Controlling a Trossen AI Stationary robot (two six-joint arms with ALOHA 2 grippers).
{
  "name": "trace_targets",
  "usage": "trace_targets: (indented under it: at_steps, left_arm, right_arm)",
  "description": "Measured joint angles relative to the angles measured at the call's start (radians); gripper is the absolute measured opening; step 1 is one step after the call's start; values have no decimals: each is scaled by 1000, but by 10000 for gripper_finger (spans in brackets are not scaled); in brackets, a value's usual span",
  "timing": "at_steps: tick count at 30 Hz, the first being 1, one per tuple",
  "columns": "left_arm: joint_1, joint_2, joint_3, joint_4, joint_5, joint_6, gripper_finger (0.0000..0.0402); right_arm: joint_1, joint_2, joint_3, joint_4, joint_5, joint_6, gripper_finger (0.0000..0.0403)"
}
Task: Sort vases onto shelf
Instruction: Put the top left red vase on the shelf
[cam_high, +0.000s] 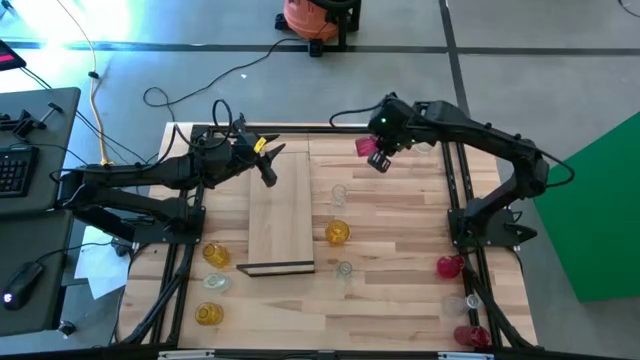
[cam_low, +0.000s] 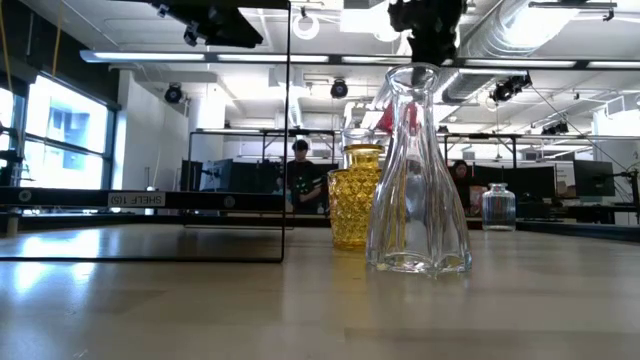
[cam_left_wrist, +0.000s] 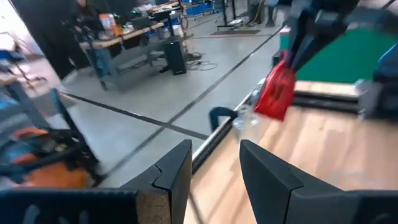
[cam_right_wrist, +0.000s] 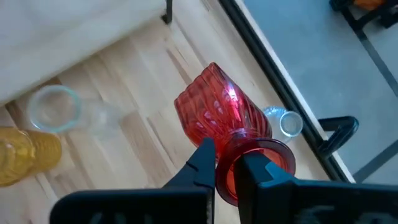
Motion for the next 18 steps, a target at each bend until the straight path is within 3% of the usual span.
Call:
trace_targets:
  at_steps: [4,7,12,18]
  left_arm:
    - [-7,-45,-1,-200,-94,-26,127]
    - [-6,-88,-1,-350,-137,-139,127]
    - [-6,-180,0,-488,-154,-340,127]
    - [-6,-286,0,-569,-160,-388,127]
  right_arm:
    - [8,0,16,-29,1,20,4]
    - [25,4,16,-24,1,21,4]
    - [60,56,17,96,-67,18,4]
    - [89,174,120,186,-114,-15,4]
